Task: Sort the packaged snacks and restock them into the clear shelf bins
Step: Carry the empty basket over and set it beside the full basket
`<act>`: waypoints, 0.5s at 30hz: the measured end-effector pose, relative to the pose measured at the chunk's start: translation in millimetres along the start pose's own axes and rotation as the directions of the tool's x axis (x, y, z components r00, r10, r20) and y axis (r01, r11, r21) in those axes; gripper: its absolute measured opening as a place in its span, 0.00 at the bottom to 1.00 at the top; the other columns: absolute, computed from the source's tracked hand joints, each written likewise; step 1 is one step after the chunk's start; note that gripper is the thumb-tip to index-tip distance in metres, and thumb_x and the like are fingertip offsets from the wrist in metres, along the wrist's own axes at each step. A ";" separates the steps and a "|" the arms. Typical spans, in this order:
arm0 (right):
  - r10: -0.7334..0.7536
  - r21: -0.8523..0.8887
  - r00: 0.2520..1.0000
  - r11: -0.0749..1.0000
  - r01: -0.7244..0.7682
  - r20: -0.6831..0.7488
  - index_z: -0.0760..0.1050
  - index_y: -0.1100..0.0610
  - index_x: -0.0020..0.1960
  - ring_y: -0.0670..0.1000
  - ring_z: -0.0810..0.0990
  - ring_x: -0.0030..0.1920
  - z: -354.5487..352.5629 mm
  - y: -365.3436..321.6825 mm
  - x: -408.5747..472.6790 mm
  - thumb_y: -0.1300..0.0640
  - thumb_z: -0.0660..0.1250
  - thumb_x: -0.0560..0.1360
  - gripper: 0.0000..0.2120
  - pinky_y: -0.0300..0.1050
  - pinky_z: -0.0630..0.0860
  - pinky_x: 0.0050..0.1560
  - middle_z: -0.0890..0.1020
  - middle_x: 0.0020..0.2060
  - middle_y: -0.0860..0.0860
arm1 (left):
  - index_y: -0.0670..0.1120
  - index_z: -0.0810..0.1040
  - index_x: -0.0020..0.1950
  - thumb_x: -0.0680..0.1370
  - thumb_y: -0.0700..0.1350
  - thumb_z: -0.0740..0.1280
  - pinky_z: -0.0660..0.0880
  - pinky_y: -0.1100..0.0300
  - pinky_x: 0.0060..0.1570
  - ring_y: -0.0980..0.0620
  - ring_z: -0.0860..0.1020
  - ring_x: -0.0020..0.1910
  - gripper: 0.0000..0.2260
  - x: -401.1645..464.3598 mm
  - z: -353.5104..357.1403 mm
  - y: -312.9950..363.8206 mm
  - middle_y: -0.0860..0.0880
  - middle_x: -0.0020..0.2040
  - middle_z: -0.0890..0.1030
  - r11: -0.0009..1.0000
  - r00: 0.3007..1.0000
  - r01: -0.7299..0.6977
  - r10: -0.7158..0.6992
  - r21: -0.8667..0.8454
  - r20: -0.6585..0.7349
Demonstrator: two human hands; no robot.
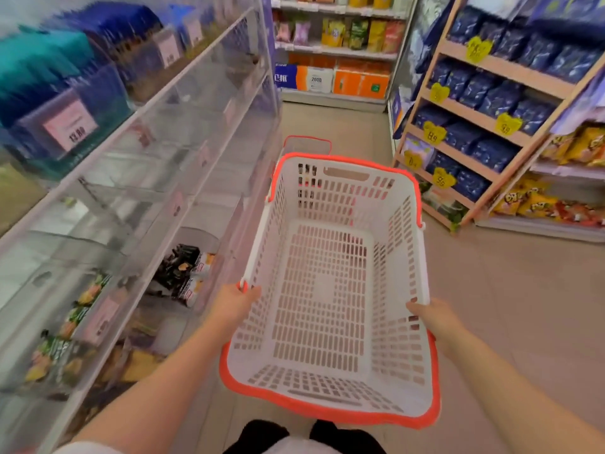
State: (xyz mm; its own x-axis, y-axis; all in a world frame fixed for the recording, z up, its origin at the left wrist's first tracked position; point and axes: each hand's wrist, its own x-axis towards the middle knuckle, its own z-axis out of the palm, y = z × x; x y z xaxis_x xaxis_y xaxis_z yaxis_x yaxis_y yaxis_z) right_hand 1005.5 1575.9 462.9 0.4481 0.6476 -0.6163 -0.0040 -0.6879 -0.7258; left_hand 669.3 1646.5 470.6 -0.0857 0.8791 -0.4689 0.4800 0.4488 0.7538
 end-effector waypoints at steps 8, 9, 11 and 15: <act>-0.026 -0.049 0.999 0.998 0.028 0.038 0.74 0.61 0.54 0.59 0.81 0.42 12.2 -132.2 141.3 0.63 0.65 0.76 0.08 0.50 0.78 0.37 0.81 0.44 0.59 | 0.45 0.70 0.42 0.76 0.45 0.66 0.63 0.59 0.30 0.51 0.67 0.30 0.07 141.1 16.9 93.2 0.43 0.36 0.69 0.993 0.999 0.038 -0.040 -0.110 -0.017; -0.024 -0.050 0.999 0.998 0.027 0.046 0.74 0.60 0.54 0.58 0.81 0.41 17.8 -147.3 160.6 0.63 0.65 0.76 0.07 0.48 0.77 0.34 0.81 0.42 0.58 | 0.45 0.71 0.43 0.76 0.45 0.67 0.65 0.58 0.32 0.50 0.69 0.33 0.06 163.9 16.5 103.1 0.42 0.37 0.70 0.991 0.999 0.039 -0.041 -0.125 -0.015; -0.016 -0.049 0.998 0.999 0.019 0.056 0.74 0.60 0.53 0.58 0.81 0.40 31.5 -176.0 198.5 0.63 0.65 0.76 0.07 0.47 0.77 0.32 0.81 0.42 0.58 | 0.45 0.71 0.42 0.75 0.44 0.67 0.69 0.56 0.34 0.48 0.72 0.35 0.06 210.2 14.9 122.7 0.41 0.38 0.72 0.994 0.998 0.039 -0.044 -0.107 -0.042; 0.011 -0.032 0.998 0.999 -0.009 0.059 0.74 0.62 0.54 0.61 0.81 0.42 60.2 -240.1 272.2 0.63 0.65 0.76 0.08 0.49 0.77 0.35 0.81 0.47 0.62 | 0.43 0.73 0.42 0.74 0.43 0.68 0.72 0.54 0.35 0.47 0.73 0.35 0.06 302.1 9.5 169.5 0.40 0.36 0.73 0.994 0.996 0.046 -0.053 -0.096 -0.070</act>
State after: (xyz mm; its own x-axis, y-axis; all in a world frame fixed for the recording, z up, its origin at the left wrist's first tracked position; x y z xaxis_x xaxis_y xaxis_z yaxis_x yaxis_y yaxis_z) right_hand 1074.6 1937.1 451.1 0.3946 0.6584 -0.6409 0.0207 -0.7037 -0.7102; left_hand 733.1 1986.7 452.3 -0.1715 0.8633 -0.4747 0.3896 0.5020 0.7721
